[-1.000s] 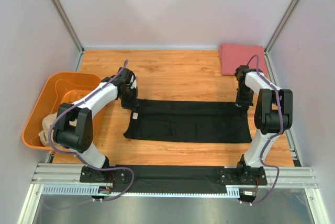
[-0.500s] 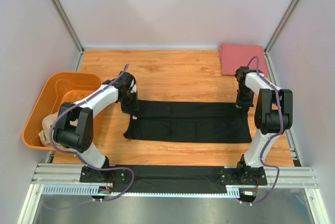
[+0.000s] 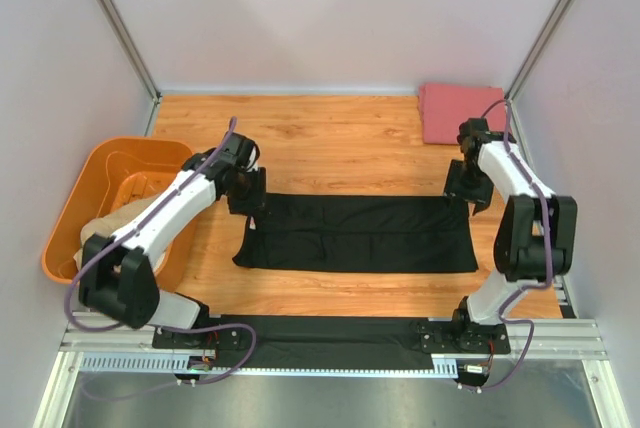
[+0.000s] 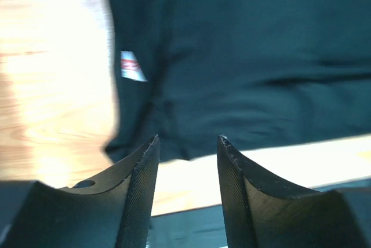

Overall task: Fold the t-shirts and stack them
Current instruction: Fold the tshirt

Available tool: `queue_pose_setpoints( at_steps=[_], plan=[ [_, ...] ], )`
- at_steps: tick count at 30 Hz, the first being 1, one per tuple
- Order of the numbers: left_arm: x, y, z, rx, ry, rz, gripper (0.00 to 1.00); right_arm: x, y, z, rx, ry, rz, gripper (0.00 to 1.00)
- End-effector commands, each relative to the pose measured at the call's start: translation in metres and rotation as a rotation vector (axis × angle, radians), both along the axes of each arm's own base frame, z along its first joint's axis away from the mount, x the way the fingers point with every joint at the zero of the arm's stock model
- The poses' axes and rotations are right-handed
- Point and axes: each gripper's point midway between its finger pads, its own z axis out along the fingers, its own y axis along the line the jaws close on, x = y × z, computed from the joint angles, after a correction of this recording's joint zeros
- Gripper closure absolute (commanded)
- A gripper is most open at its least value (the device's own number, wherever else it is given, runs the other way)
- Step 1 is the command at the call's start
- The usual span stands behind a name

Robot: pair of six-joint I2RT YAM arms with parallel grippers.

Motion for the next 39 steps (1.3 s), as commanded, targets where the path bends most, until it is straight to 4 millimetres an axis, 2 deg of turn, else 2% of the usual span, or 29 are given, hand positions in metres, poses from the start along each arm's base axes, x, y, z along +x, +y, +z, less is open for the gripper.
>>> queue_pose_setpoints(
  at_steps=[1,2,3,4,5,8,11,13,16,18,22,26,29,31,32,34,35,36,37,39],
  plan=[
    [-0.005,-0.022,0.027,-0.111,-0.052,0.037,0.50,0.044,0.046,0.040,0.211,-0.279,0.056,0.36],
    [0.000,-0.030,0.026,-0.137,-0.071,0.043,0.50,0.049,0.056,0.040,0.267,-0.285,0.076,0.36],
    [-0.002,-0.033,0.013,-0.138,-0.029,0.048,0.51,0.056,0.057,0.039,0.270,-0.262,0.073,0.36],
    [0.000,-0.038,0.008,-0.145,-0.015,0.059,0.53,0.056,0.070,0.036,0.275,-0.239,0.125,0.36],
    [0.002,-0.038,0.001,-0.136,0.004,0.103,0.55,0.057,0.076,0.035,0.286,-0.227,0.145,0.36],
    [0.003,-0.044,-0.025,-0.122,0.080,0.207,0.56,0.055,0.096,0.026,0.331,-0.202,0.172,0.39],
    [0.005,-0.050,-0.037,-0.095,0.080,0.239,0.56,0.046,0.114,0.010,0.360,-0.159,0.197,0.41],
    [0.002,-0.046,-0.053,-0.048,0.117,0.275,0.56,0.038,0.118,-0.003,0.359,-0.119,0.200,0.43],
    [-0.002,-0.037,-0.073,0.030,0.171,0.301,0.55,0.033,0.115,-0.011,0.345,-0.100,0.197,0.43],
    [0.003,-0.031,-0.083,0.090,0.177,0.303,0.55,0.029,0.113,-0.019,0.334,-0.089,0.200,0.43],
    [0.015,-0.019,-0.094,0.204,0.169,0.277,0.55,0.020,0.111,-0.032,0.330,-0.059,0.196,0.43],
    [0.030,-0.023,-0.101,0.233,0.188,0.239,0.55,0.014,0.113,-0.044,0.321,-0.035,0.205,0.42],
    [0.056,-0.027,-0.108,0.259,0.170,0.186,0.55,0.012,0.121,-0.046,0.343,-0.028,0.199,0.42],
    [0.073,-0.021,-0.110,0.280,0.164,0.160,0.56,0.013,0.131,-0.042,0.371,-0.041,0.194,0.42],
    [0.094,-0.018,-0.111,0.307,0.139,0.148,0.57,0.013,0.140,-0.039,0.415,-0.045,0.191,0.41],
    [0.117,-0.005,-0.110,0.350,0.123,0.074,0.57,0.012,0.156,-0.037,0.499,-0.041,0.171,0.41],
    [0.143,-0.006,-0.105,0.358,0.083,0.053,0.59,0.015,0.170,-0.031,0.577,-0.052,0.135,0.41],
    [0.154,-0.001,-0.102,0.390,0.061,-0.020,0.59,0.018,0.177,-0.026,0.599,-0.065,0.140,0.41],
    [0.171,-0.003,-0.096,0.395,0.004,-0.044,0.59,0.028,0.181,-0.016,0.609,-0.098,0.153,0.40],
    [0.208,-0.010,-0.075,0.394,-0.138,-0.095,0.58,0.037,0.178,-0.007,0.574,-0.124,0.179,0.38]
  ],
)
